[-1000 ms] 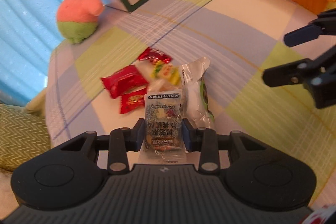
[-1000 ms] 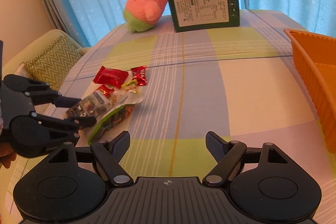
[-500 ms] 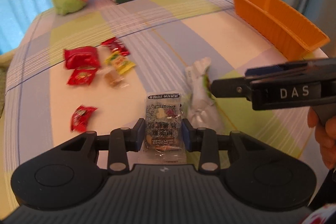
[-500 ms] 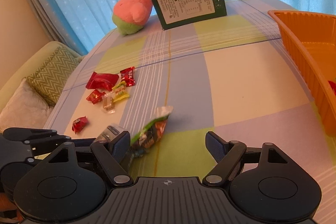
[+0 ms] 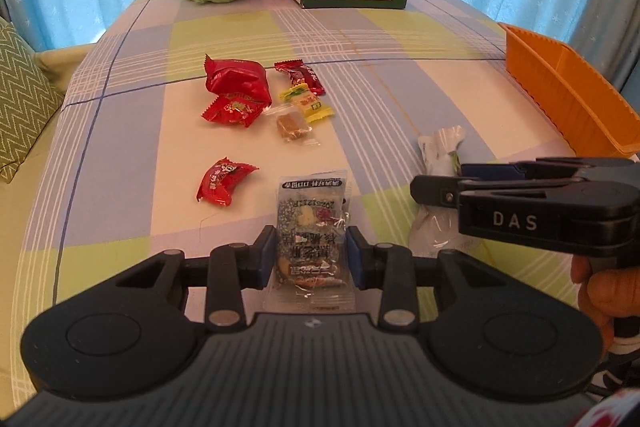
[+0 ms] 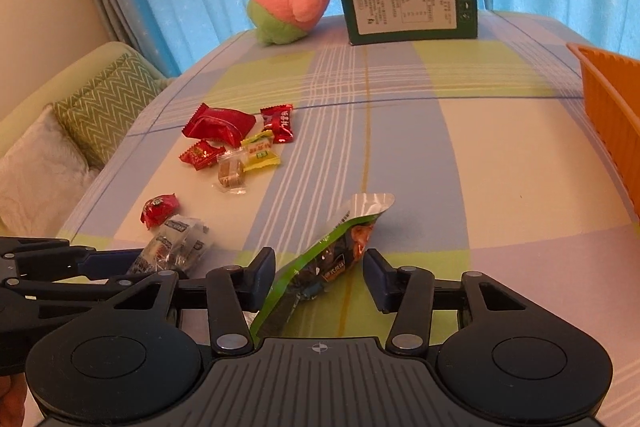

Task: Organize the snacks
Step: 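Carry both held snacks over the orange tray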

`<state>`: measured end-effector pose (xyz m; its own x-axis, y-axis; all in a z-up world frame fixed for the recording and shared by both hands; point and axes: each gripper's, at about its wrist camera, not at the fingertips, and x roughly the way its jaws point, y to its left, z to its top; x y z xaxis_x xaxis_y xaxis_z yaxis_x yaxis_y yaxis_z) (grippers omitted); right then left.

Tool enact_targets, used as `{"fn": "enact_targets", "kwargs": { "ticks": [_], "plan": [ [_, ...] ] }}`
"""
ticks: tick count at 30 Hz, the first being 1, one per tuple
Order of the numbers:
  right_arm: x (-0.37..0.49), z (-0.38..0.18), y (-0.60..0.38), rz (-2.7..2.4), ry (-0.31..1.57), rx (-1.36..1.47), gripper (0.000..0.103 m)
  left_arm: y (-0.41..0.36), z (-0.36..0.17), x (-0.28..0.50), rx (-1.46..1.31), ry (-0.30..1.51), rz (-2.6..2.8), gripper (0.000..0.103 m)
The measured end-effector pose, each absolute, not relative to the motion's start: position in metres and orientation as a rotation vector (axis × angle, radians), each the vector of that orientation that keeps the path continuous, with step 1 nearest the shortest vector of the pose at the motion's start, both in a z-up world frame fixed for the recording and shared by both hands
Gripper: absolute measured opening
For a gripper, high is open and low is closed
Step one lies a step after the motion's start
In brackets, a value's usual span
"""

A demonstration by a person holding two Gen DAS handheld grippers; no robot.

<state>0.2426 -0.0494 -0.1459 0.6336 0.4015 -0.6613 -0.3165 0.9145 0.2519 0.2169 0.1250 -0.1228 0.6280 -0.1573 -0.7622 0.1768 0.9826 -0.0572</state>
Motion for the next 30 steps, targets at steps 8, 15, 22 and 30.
{"fn": "enact_targets", "kwargs": {
  "ticks": [8,15,22,30],
  "plan": [
    [0.241,-0.145,-0.048,0.409,0.767,0.041,0.024,0.119,-0.127,0.215,0.047,0.866,-0.190,0.033],
    [0.232,-0.138,-0.063,0.391,0.747,0.024,0.023,0.113,-0.124,0.215,0.032,0.860,-0.197,0.033],
    [0.221,-0.126,-0.086,0.366,0.733,0.045,0.023,0.098,-0.115,0.208,0.037,0.841,-0.190,0.033],
    [0.195,-0.107,-0.118,0.337,0.712,0.061,0.023,0.067,-0.096,0.187,-0.006,0.814,-0.184,0.033]
  ]
}}
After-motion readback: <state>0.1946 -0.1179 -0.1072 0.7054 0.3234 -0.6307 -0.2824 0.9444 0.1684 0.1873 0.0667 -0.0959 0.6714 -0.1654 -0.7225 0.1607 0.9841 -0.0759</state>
